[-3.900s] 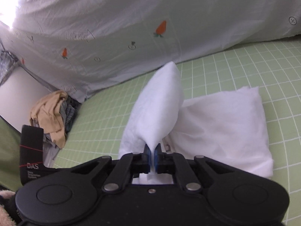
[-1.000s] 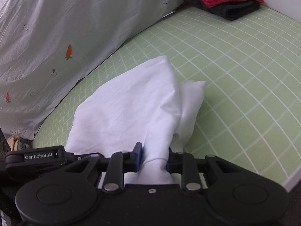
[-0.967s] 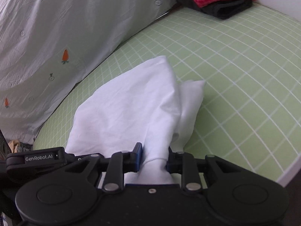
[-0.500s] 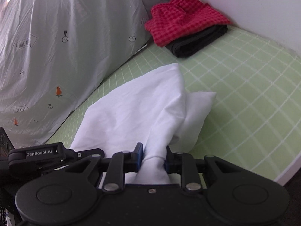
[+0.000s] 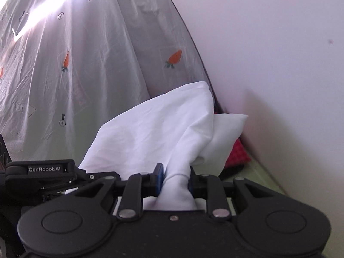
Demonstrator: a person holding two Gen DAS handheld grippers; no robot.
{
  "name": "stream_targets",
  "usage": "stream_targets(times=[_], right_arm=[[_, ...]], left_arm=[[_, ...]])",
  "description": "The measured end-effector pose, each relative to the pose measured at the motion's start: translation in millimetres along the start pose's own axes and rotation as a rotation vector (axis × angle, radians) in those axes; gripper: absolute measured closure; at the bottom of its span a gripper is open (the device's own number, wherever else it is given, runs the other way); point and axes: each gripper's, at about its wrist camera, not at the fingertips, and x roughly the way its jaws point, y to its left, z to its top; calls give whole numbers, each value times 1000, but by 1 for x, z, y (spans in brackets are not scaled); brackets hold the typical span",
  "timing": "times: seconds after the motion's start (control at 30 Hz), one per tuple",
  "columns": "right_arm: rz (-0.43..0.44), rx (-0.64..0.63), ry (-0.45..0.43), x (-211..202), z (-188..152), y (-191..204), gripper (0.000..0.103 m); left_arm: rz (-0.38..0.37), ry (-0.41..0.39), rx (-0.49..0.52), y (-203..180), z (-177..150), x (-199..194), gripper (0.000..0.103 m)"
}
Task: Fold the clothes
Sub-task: 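Carry the folded shirt beside the red garment and set it down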
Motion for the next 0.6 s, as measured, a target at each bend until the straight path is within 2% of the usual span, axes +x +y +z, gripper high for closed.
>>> stream_targets(times=[0.13, 0.17, 0.2, 0.23, 0.27, 0.33, 0.37, 0.4, 0.5, 0.6], right_arm=[[8, -61, -51, 59, 45, -11, 80], [-1, -79, -60, 77, 53, -13, 78], [-28, -99, -66, 99, 56, -15, 75], [-55, -120, -71, 120, 58, -17, 63], [-89, -143, -65, 144, 58, -19, 52], [-169, -192, -10, 194, 49, -25, 51], [-183, -207, 45, 214, 44, -27, 55], [-187, -216, 82, 228, 39, -28, 56], [-185, -232, 80, 236, 25, -26, 51], [-181, -270, 85, 232, 15, -22, 44]], left_arm=[[8, -55, -12, 0, 48, 42, 43], [18, -61, -16, 4, 59, 56, 40], [40, -62, 0, 10, 68, 73, 34], [74, -59, 29, 16, 76, 91, 30], [145, -44, 87, 24, 80, 111, 24], [335, -4, 142, 41, 82, 142, 25], [381, 13, 124, 52, 82, 149, 24], [348, 25, 83, 64, 80, 150, 23], [270, 13, -21, 88, 70, 141, 21], [305, -9, 17, 87, 54, 132, 17]])
